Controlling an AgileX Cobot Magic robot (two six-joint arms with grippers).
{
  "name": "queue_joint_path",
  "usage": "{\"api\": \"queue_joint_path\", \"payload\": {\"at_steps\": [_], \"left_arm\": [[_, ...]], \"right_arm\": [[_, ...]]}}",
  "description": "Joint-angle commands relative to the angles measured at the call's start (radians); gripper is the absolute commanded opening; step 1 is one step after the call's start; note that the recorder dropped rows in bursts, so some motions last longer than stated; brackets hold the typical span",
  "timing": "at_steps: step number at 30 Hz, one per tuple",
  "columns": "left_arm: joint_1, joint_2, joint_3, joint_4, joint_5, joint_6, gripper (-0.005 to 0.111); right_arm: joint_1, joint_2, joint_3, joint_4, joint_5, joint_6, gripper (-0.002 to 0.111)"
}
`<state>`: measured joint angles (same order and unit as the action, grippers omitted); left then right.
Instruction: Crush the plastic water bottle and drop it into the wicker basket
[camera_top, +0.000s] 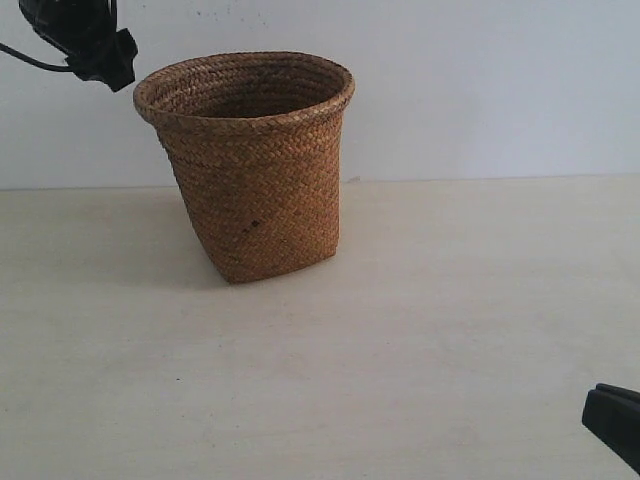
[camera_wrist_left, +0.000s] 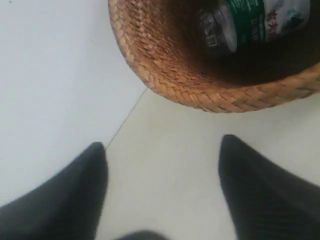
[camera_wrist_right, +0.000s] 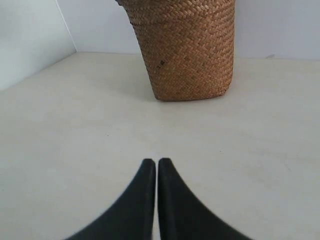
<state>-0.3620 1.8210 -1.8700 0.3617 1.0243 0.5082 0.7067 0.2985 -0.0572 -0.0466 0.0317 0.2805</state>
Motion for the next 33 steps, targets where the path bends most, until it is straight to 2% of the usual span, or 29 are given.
{"api": "queue_joint_path", "payload": {"at_steps": [1, 2, 6, 11, 17, 23, 33], "left_arm": [[0.001, -0.002, -0.006, -0.067, 0.090, 0.002, 0.014], [0.001, -0.002, -0.006, -0.084, 0.113, 0.002, 0.005], [0.001, -0.004, -0.006, -0.165, 0.197, 0.005, 0.004], [0.001, -0.044, -0.001, -0.267, 0.197, 0.005, 0.004], [0.001, -0.154, 0.078, -0.345, 0.197, 0.005, 0.004], [0.001, -0.309, 0.239, -0.369, 0.187, 0.005, 0.004], [0.001, -0.618, 0.631, -0.430, -0.013, 0.001, 0.004]], "right_arm": [[0.000, -0.006, 0.003, -0.002, -0.005, -0.001, 0.000], [0.000, -0.006, 0.003, -0.002, -0.005, -0.001, 0.000], [0.000, -0.006, 0.003, -0.002, -0.005, -0.001, 0.000], [0.000, -0.006, 0.003, -0.002, -0.005, -0.001, 0.000], [0.000, -0.006, 0.003, 0.047, -0.013, 0.064, 0.000], [0.000, -0.007, 0.003, 0.066, -0.019, 0.078, 0.000], [0.000, -0.007, 0.003, 0.066, -0.019, 0.078, 0.000]]}}
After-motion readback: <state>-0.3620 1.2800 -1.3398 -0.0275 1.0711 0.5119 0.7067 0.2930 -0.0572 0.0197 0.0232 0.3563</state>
